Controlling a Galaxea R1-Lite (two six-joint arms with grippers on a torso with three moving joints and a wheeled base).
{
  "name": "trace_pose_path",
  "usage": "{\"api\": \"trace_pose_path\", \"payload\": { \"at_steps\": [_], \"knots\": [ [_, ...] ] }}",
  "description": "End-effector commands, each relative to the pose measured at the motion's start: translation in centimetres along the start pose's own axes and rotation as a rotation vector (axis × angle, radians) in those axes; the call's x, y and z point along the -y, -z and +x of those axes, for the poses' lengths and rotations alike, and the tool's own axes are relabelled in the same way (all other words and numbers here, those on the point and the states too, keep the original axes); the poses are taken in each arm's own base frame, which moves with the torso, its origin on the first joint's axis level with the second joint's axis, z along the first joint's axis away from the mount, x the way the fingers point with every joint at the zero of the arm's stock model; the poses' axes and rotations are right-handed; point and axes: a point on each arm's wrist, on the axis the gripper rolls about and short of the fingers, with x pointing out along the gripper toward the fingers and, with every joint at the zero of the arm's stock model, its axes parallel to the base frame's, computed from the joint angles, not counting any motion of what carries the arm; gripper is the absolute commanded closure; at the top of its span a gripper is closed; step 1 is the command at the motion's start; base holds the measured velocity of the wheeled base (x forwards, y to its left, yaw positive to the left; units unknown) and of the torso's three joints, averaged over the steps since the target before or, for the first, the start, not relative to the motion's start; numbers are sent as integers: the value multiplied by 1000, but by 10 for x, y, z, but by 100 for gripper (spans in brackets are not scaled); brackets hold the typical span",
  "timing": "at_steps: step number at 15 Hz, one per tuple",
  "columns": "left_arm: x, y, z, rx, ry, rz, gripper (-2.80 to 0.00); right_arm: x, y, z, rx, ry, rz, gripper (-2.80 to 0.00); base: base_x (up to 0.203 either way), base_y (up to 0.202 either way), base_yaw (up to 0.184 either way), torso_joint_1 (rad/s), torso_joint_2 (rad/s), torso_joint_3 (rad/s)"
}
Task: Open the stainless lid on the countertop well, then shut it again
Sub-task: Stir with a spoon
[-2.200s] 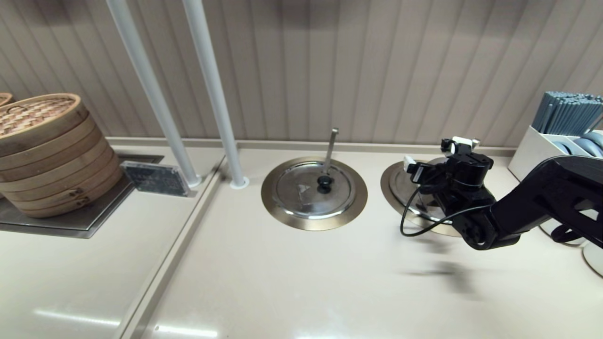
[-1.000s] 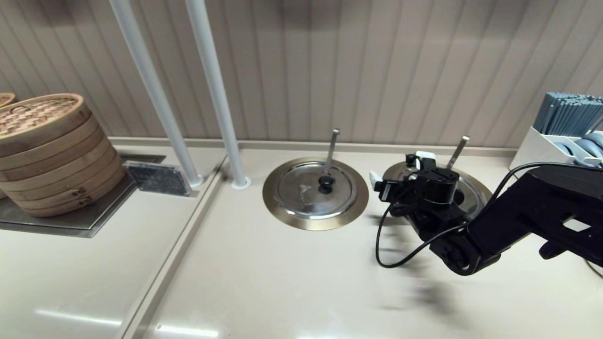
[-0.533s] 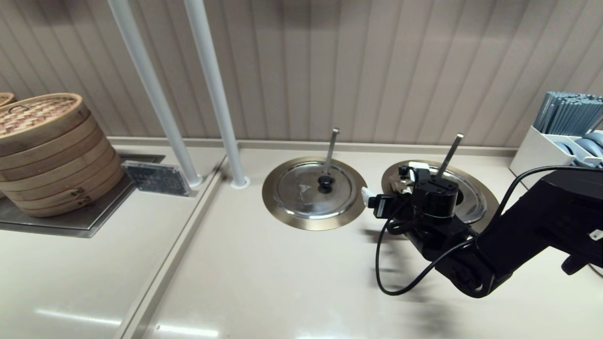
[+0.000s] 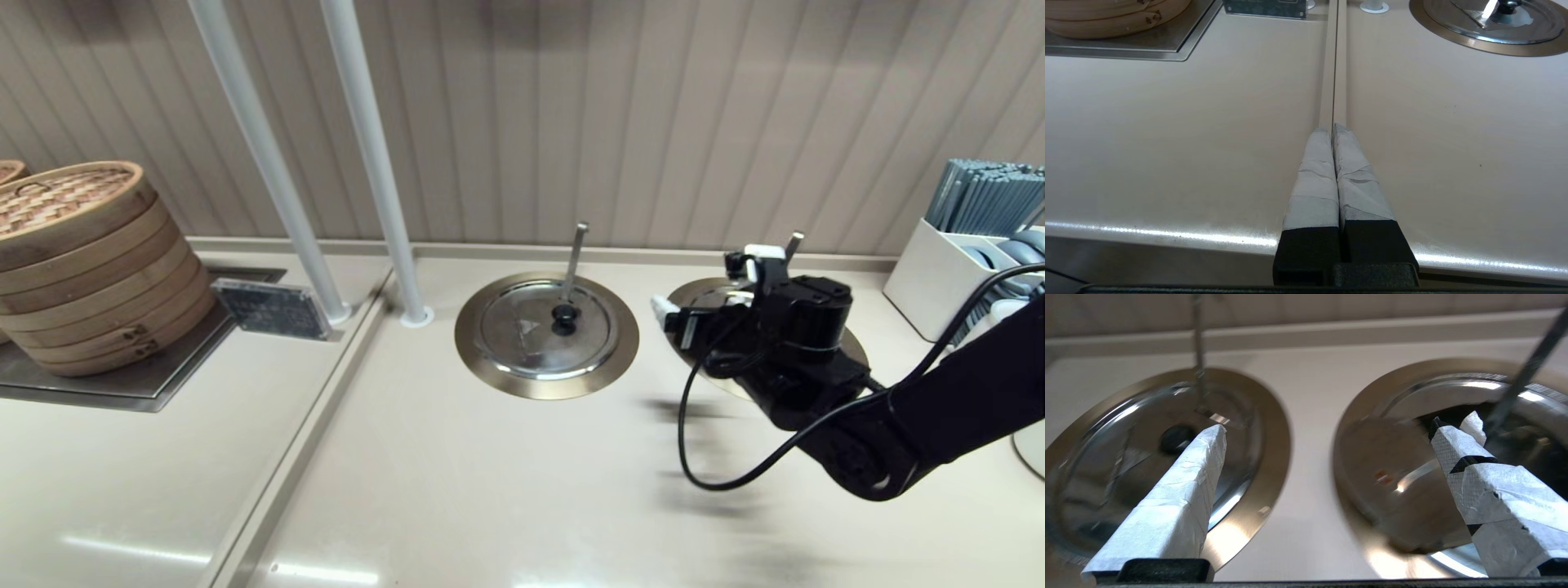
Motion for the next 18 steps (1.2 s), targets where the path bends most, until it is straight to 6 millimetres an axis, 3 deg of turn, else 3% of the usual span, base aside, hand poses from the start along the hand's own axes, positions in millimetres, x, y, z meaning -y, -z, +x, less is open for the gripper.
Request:
{"api": "trace_pose_path", "payload": {
  "at_steps": [1, 4, 7, 10, 14, 16, 18],
  "knots": [
    [0, 0, 0, 0, 0, 0, 0, 52, -36, 14, 88, 106, 1, -280, 0, 0, 0, 0, 0, 0],
    [0, 0, 0, -1, 0, 0, 0, 128, -45, 48, 47, 139, -13, -280, 0, 0, 0, 0, 0, 0],
    [0, 0, 0, 0, 0, 0, 0, 186, -11, 76, -55, 119, -2, -280, 0, 0, 0, 0, 0, 0],
    [0, 0, 0, 0, 0, 0, 0, 207, -7, 81, -137, 2, 28, -280, 0, 0, 0, 0, 0, 0],
    [0, 0, 0, 0, 0, 0, 0, 236, -28, 97, -163, -142, 61, -280, 0, 0, 0, 0, 0, 0],
    [0, 0, 0, 0, 0, 0, 0, 249, -36, 114, -154, -149, 64, -280, 0, 0, 0, 0, 0, 0],
    [0, 0, 0, 0, 0, 0, 0, 259, -31, 132, -185, -149, 79, -280, 0, 0, 0, 0, 0, 0]
  ]
}}
